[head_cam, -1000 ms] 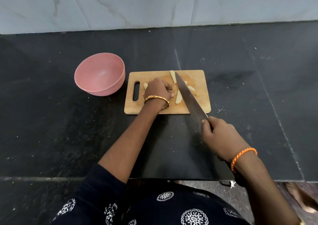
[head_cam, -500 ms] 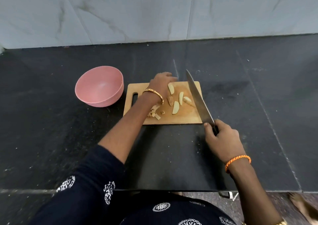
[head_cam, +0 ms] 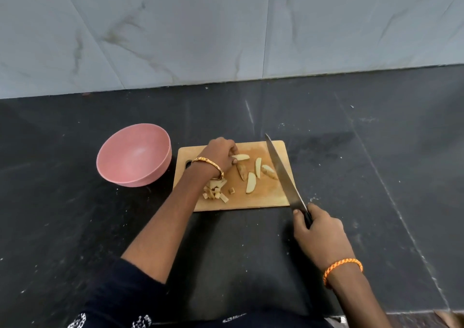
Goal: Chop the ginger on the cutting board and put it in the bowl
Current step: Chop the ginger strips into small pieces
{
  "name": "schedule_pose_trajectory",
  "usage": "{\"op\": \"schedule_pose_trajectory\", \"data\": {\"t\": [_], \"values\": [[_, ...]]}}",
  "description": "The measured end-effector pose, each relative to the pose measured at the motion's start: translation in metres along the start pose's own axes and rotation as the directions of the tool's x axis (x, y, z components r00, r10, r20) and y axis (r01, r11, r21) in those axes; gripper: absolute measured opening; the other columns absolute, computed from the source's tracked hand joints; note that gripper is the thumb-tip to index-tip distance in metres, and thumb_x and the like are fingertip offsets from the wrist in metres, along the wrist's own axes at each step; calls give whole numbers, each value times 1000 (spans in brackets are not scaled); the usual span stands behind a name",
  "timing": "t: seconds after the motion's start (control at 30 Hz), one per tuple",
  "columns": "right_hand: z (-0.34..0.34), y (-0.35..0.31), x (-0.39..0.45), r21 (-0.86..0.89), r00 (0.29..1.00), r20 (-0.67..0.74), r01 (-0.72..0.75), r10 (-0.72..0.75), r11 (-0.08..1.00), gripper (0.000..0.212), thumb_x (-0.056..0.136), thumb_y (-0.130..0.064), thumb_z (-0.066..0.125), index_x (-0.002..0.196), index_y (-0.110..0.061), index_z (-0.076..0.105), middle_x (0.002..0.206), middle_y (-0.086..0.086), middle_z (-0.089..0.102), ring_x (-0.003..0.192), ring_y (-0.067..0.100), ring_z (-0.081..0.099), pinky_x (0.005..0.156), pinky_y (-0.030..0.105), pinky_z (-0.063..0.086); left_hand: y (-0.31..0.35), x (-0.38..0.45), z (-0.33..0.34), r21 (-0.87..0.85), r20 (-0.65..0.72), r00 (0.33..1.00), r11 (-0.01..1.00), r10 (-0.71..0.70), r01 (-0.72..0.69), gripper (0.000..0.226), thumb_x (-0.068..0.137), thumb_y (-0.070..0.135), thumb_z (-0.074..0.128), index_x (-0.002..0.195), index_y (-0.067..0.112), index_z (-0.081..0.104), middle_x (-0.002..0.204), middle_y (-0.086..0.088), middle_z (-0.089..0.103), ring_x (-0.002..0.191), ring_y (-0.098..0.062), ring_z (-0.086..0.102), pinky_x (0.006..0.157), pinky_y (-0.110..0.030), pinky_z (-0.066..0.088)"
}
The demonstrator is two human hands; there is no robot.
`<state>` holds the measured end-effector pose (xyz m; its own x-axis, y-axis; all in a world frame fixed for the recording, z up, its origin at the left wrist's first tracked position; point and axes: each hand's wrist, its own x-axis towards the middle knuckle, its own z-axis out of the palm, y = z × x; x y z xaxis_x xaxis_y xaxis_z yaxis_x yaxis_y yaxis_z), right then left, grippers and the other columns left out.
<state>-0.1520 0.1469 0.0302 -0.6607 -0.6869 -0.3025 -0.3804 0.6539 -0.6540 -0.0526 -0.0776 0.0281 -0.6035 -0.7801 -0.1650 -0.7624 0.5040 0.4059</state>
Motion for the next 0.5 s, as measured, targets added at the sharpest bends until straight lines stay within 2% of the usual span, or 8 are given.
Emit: {"op": "schedule_pose_trajectory", "data": {"t": [0.07,0.17,0.23,0.33,0.4,0.47,0.5], "values": [[3,-2,-3,-32,1000,12,13,-13,999,24,94,-30,45,78,-13,50,67,8,57,65,26,58,64,35,51,-3,-2,1,3,-11,1000,1000,-11,11,15,87,13,60,101,17,64,106,-3,57,100,-19,56,93,-37,46],[5,-6,-3,-64,999,32,43,-41,997,19,94,-30,45,86,-15,53,69,6,59,67,26,60,66,37,53,-4,-5,0,60,-58,998,998,-11,14,17,89,17,56,105,20,62,111,-1,56,108,-20,50,97,-41,34],[6,-9,0,-82,995,65,75,-70,994,18,94,-30,45,89,-16,54,70,5,59,68,25,61,66,37,54,-4,-6,0,36,-75,997,999,-18,20,16,90,18,56,106,21,60,114,0,57,110,-20,50,98,-42,30],[7,-11,5,-82,988,114,115,-105,990,21,94,-31,46,86,-13,54,69,7,59,67,26,60,63,35,51,-5,-7,0,-62,-56,998,998,-24,21,15,91,16,55,105,21,55,106,4,63,104,-19,56,99,-39,29],[6,-10,8,-35,991,85,105,-102,994,22,94,-30,47,84,-12,55,68,9,60,64,26,59,60,34,48,-6,-7,-1,-158,-52,999,987,4,-12,13,90,12,57,98,22,56,95,7,63,98,-16,59,100,-38,38],[2,-6,10,23,997,14,73,-73,997,22,93,-26,49,80,-9,55,62,9,58,61,26,55,57,33,43,-4,-9,-2,-262,-65,997,963,48,-63,15,87,8,60,93,22,61,94,5,65,91,-10,58,88,-24,47],[-1,-4,11,44,998,-20,62,-62,997,22,93,-24,50,78,-8,54,59,8,56,60,26,53,57,33,41,-1,-10,-4,-286,-54,995,954,79,-91,15,87,7,60,94,20,64,96,3,66,88,-7,57,79,-14,44]]}}
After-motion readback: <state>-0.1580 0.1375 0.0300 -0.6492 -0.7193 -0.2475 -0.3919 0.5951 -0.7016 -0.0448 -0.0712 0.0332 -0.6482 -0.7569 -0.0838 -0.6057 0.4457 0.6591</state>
